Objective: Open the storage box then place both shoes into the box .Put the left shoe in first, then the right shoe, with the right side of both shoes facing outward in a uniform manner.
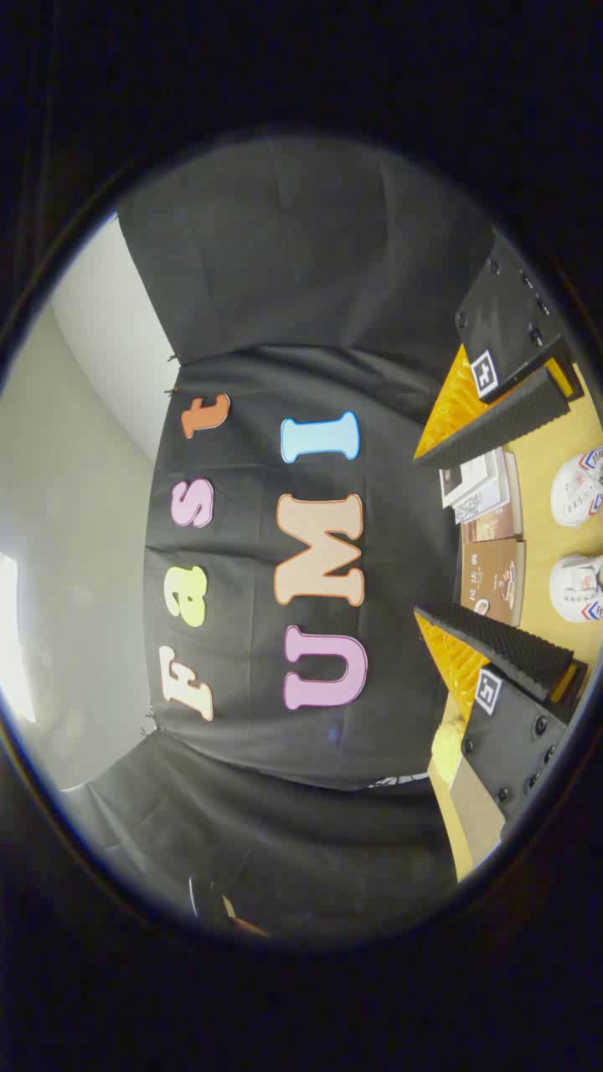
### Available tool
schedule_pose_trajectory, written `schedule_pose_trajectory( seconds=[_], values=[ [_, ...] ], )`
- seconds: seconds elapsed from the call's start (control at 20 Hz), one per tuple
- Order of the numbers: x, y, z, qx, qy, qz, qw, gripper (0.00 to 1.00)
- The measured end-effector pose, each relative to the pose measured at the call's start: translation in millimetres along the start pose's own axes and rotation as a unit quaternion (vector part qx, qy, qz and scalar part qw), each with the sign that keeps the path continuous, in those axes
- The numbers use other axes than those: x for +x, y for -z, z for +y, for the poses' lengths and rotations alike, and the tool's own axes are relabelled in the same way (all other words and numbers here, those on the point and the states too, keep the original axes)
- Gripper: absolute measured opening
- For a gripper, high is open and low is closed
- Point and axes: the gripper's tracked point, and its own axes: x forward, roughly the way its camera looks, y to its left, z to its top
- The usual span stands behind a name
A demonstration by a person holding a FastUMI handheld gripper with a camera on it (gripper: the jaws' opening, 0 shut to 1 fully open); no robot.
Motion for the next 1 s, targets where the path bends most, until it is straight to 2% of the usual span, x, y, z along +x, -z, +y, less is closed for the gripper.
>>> schedule_pose_trajectory(
  seconds=[1.0],
  values=[
    [8.4,-5.7,-1.0,-0.011,-0.017,-0.007,1.000,1.00]
  ],
)
